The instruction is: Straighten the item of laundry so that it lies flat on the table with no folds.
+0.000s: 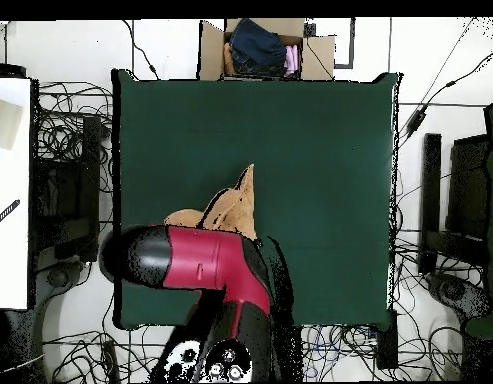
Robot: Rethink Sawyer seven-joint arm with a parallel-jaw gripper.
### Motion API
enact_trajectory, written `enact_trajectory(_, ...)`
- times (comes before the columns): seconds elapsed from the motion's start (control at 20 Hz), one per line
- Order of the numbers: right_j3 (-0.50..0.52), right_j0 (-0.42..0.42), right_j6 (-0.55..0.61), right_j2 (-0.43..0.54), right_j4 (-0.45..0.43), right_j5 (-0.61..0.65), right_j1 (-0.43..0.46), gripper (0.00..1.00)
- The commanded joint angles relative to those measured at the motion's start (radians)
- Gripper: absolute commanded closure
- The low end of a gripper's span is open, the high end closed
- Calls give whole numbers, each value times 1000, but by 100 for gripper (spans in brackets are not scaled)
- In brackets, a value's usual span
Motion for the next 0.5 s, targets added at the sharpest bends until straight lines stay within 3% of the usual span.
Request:
enact_trajectory(0.05,161,-48,79,59,52,38,-117,100)
enact_trajectory(0.5,160,-63,90,73,28,52,-141,100)
